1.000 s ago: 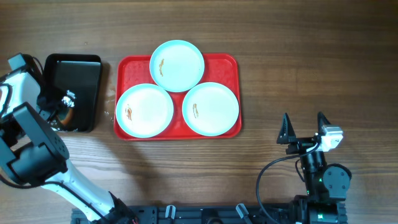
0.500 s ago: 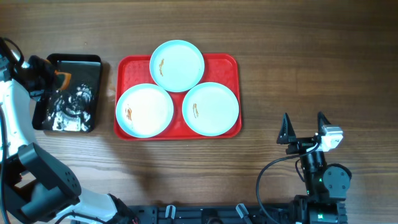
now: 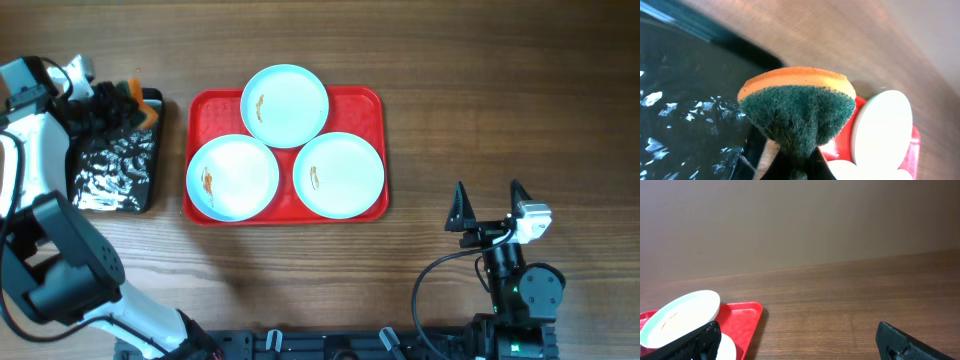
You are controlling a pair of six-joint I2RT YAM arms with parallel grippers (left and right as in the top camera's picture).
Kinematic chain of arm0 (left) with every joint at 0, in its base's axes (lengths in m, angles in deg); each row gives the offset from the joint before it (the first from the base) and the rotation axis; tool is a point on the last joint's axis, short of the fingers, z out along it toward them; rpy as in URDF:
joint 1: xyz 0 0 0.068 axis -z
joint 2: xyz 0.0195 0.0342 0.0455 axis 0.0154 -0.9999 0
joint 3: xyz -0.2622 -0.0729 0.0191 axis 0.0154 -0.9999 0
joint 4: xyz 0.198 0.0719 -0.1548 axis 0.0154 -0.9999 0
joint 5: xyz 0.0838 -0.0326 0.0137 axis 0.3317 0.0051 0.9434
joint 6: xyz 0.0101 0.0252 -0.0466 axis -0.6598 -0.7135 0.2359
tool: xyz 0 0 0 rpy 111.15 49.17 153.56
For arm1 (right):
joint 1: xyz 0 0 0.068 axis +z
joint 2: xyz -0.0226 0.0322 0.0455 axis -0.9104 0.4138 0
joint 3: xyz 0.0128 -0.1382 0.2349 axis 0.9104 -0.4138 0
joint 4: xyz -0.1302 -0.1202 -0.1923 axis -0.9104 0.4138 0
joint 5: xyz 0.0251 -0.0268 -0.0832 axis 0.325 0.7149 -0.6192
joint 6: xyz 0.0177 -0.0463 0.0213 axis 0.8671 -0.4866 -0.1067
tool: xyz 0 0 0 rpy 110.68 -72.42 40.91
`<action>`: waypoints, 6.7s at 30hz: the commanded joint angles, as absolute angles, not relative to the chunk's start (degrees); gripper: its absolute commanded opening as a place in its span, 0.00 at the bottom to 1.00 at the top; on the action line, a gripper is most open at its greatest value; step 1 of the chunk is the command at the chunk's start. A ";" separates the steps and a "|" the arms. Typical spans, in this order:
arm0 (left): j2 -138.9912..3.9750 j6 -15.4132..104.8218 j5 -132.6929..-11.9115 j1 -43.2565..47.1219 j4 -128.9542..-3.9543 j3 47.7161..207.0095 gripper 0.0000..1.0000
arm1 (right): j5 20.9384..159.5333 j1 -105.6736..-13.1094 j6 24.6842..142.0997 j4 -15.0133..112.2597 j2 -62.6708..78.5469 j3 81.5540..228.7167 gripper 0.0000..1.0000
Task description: Clean dirty plates on tray and stack at the side
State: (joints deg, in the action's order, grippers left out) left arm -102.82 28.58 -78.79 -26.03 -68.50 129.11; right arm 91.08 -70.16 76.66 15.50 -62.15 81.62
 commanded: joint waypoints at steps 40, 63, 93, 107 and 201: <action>-95.82 18.18 -83.21 -33.27 -53.48 115.95 0.04 | 90.77 -70.27 75.87 15.26 -62.04 81.58 1.00; -96.72 22.92 -94.57 -35.80 -46.55 114.36 0.04 | 90.77 -70.27 75.87 15.26 -62.04 81.58 1.00; -88.94 24.41 -101.26 -36.90 -39.78 111.25 0.04 | 90.77 -70.27 75.90 15.26 -62.04 81.58 1.00; -91.98 16.17 -71.01 -37.11 -52.32 111.23 0.04 | 90.77 -70.27 75.90 15.26 -62.04 81.58 1.00; -84.06 22.33 -72.30 -37.49 -59.54 111.23 0.04 | 82.62 -18.99 91.09 39.21 61.61 165.86 0.30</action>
